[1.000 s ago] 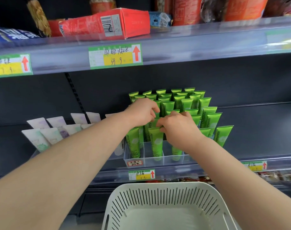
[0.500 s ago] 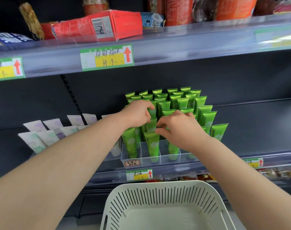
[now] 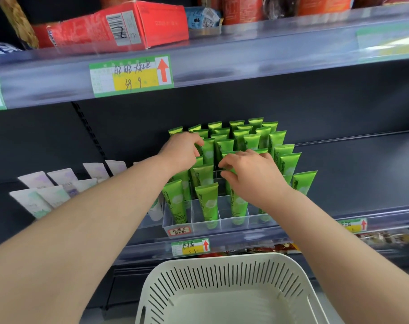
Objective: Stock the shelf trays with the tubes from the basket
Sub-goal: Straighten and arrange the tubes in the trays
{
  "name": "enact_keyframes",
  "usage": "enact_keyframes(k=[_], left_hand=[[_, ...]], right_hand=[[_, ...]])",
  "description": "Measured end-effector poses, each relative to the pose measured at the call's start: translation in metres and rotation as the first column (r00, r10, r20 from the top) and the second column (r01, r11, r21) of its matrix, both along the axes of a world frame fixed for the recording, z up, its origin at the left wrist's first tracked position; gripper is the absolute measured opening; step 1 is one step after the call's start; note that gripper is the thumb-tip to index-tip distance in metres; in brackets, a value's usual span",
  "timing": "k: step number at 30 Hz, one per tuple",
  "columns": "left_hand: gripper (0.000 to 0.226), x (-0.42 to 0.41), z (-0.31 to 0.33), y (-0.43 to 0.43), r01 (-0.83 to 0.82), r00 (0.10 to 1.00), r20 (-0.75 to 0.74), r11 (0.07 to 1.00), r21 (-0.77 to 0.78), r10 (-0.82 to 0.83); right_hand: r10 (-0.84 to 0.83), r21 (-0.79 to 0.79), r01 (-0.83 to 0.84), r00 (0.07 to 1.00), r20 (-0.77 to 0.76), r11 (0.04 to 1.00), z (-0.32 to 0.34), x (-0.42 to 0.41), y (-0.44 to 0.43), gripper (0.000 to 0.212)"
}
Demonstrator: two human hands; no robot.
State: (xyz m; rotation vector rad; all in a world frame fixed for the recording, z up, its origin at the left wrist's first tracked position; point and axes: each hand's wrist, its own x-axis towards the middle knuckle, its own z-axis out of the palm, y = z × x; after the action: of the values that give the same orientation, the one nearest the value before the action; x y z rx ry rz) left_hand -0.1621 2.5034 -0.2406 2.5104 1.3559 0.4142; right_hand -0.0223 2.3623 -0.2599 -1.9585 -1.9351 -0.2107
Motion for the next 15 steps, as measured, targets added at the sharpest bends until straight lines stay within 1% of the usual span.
enact_keyframes(k=[2, 5, 9, 12, 15], left_hand=[[0.059, 0.004, -0.002, 0.0, -0.002, 1.0, 0.003, 1.0, 0.021, 0.002], [0.065, 0.011, -0.003, -0.001, 0.013, 0.999, 0.047, 0.999, 0.05, -0.015], [0.068, 0.017, -0.007, -0.003, 0.047, 0.996, 0.074, 0.995, 0.092, -0.054], [0.067, 0.019, -0.006, -0.005, 0.076, 0.995, 0.066, 0.995, 0.06, -0.08], [0.063, 0.019, -0.003, -0.004, 0.068, 0.994, 0.086, 0.998, 0.017, -0.069]], right_hand=[[0.002, 0.002, -0.002, 1.0, -0.014, 1.0, -0.001, 0.002, 0.001, 0.025], [0.006, 0.005, -0.006, 0.999, -0.034, 1.0, -0.001, 0.004, 0.002, 0.024], [0.006, 0.002, -0.006, 0.999, -0.041, 1.0, -0.002, 0.005, 0.004, 0.024], [0.003, -0.004, -0.003, 0.999, -0.038, 1.0, -0.001, 0.006, 0.004, 0.024], [0.005, -0.01, -0.005, 0.999, -0.032, 1.0, 0.0, 0.005, 0.004, 0.024]])
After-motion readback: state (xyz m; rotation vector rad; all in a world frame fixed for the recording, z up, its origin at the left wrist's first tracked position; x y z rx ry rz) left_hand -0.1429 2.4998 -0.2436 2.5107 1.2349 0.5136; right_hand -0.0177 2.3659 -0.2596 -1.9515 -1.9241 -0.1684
